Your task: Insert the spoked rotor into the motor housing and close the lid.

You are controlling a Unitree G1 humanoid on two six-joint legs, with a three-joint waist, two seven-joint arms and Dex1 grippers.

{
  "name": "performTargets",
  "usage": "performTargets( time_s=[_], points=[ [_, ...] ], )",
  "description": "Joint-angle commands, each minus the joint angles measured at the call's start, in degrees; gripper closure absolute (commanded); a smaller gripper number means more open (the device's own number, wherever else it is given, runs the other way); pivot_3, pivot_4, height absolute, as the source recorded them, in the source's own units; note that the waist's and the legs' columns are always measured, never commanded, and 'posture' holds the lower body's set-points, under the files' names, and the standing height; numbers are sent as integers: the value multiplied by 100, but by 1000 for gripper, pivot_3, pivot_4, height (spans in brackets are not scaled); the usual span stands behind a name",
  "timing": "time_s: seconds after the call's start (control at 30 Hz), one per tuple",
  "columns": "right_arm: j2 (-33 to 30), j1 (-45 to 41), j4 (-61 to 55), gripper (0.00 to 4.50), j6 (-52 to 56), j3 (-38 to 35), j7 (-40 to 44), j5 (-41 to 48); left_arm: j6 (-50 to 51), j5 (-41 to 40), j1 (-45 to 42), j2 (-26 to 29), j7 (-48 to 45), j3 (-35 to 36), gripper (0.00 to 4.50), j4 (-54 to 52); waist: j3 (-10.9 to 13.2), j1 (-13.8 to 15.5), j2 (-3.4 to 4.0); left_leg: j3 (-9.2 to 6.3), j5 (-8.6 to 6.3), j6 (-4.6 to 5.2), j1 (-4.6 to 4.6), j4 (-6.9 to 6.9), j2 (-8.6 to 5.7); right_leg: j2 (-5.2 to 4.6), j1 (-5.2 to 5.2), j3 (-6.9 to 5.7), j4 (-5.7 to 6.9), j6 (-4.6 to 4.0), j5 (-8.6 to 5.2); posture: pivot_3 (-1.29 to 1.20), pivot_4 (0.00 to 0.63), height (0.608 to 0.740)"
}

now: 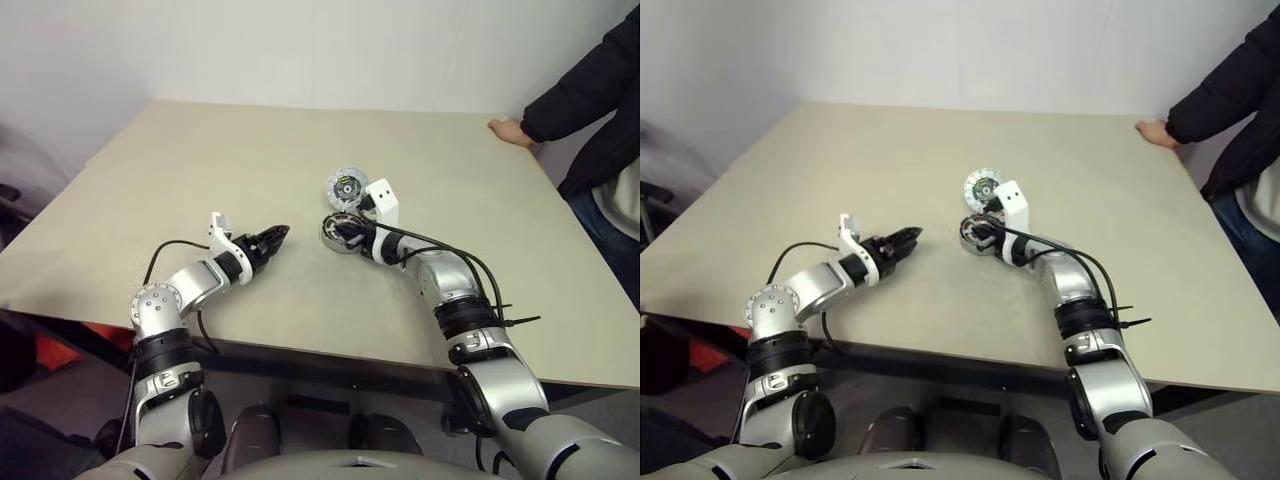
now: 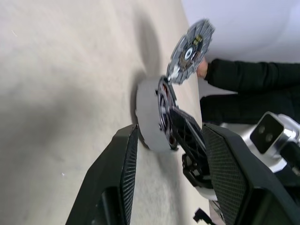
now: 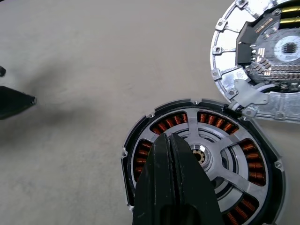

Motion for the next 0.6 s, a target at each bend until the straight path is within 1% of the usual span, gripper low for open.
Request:
performTargets(
  time_s=[0.03, 0.13, 0.23, 0.33, 0.43, 0.53, 0.6],
  points=[
    [-319, -150, -772, 4500, 5, -167, 217, 149, -146, -194, -77, 84, 0, 27, 2199, -186, 1, 7, -1, 0, 0, -1, 0, 0, -1, 0, 0, 1, 0, 1, 0, 0, 0, 740],
    [-637, -227, -1545, 4500, 173, -212, 719, 469, -216, -169, -75, 101, -59, -76, 2199, -167, 2, 5, -2, -1, 0, 0, 0, 0, -1, 0, 1, 2, -1, 3, -1, 0, 0, 740],
    [-977, -425, -1813, 4500, 75, -83, 1114, 425, -307, -105, -111, 97, -123, -192, 2199, -129, 1, -4, -3, -1, 0, 0, 3, -7, 2, 3, 0, 1, 0, 5, -2, 0, 0, 740],
    [-1438, -583, -1793, 4500, -499, 398, 1749, 0, -409, -25, -175, 162, -219, -313, 2199, -45, 1, 1, -4, 0, 0, 0, 1, -8, 1, 3, -1, 1, -1, 5, -2, 0, 0, 740],
    [-1907, -577, -1577, 4500, -1398, 1077, 2703, -456, -502, 65, -217, 260, -343, -426, 2199, 35, 1, 10, -7, 0, 0, 1, 1, -7, 1, 3, 0, 1, -2, 6, -3, 0, 0, 740],
    [-2179, -721, -1057, 3881, -2294, 1661, 3415, -937, -580, 175, -238, 326, -452, -539, 2160, 58, 2, 8, -8, 0, -1, 2, 0, -6, 1, 3, -1, 1, -2, 6, -3, 0, 0, 740],
    [-2186, -955, -579, 3242, -2828, 1900, 3604, -1238, -633, 138, -249, 346, -493, -521, 2160, 69, 3, 3, -9, 0, -1, 4, -1, -2, 0, 2, -1, 1, -1, 5, -3, 0, 0, 740]
  ],
)
